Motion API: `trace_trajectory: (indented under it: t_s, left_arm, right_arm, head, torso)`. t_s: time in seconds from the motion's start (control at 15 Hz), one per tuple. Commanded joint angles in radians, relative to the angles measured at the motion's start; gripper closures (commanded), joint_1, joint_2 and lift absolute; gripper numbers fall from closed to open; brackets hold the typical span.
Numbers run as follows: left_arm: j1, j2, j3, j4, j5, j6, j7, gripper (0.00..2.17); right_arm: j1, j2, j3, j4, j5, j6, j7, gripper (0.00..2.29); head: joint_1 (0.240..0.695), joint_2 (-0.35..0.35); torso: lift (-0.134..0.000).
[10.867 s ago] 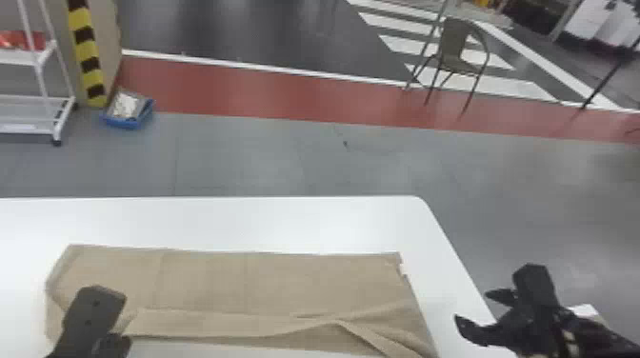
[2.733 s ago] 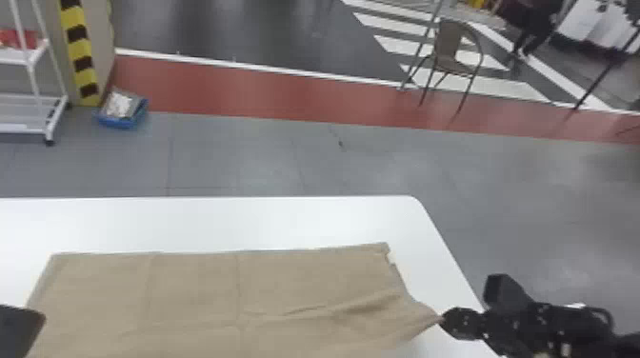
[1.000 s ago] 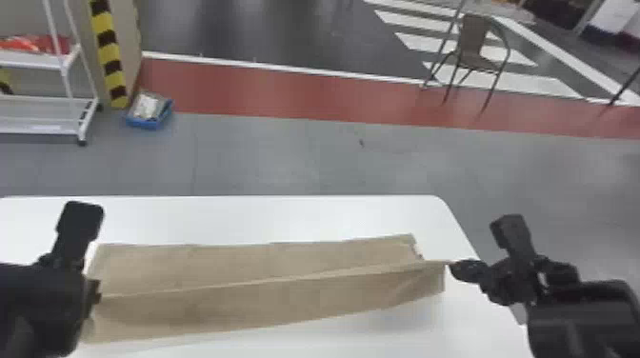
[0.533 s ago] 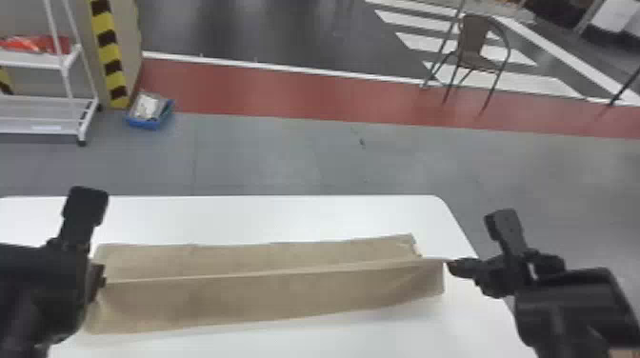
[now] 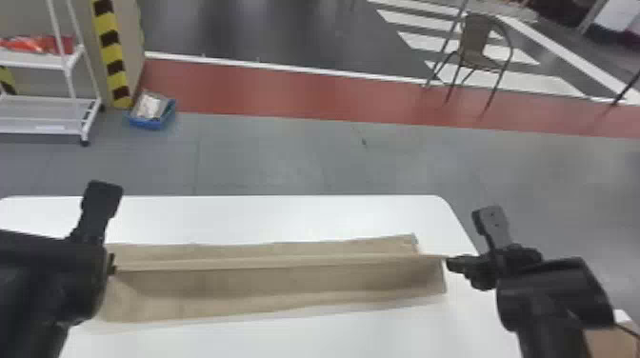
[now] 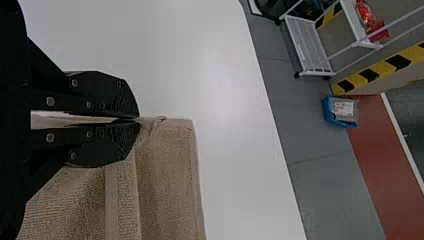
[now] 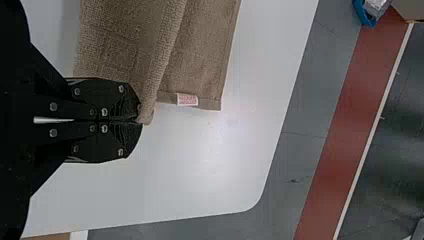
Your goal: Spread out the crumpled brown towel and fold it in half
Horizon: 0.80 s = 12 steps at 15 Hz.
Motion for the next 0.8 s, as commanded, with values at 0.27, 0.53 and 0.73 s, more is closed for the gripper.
trace_trajectory:
  t_s: [0.27,0.53,0.73]
  left_arm:
    - [0.005,-0.003,-0.02,0.013,0.009,-0.042,0.018,0.05]
    - [0.005,-0.003,-0.029,0.014,0.006,-0.049,0.02,0.06]
    - [0.004,-0.003,-0.029,0.019,0.009,-0.082,0.032,0.07]
  right_arm:
    - [-0.031,0.012,0.028,0.046,0.002,0.048,-0.079,0.01]
    - [-0.026,0.014,0.02,0.046,-0.007,0.048,-0.086,0.06]
    - [-0.011,0.014,0.016,0.034,-0.015,0.042,-0.086,0.06]
  head:
    - [0.695,-0.274]
    - [0.695,-0.282]
    - [0.695,-0.286]
  torso:
    - [0.0]
    - [0.0]
    - [0.0]
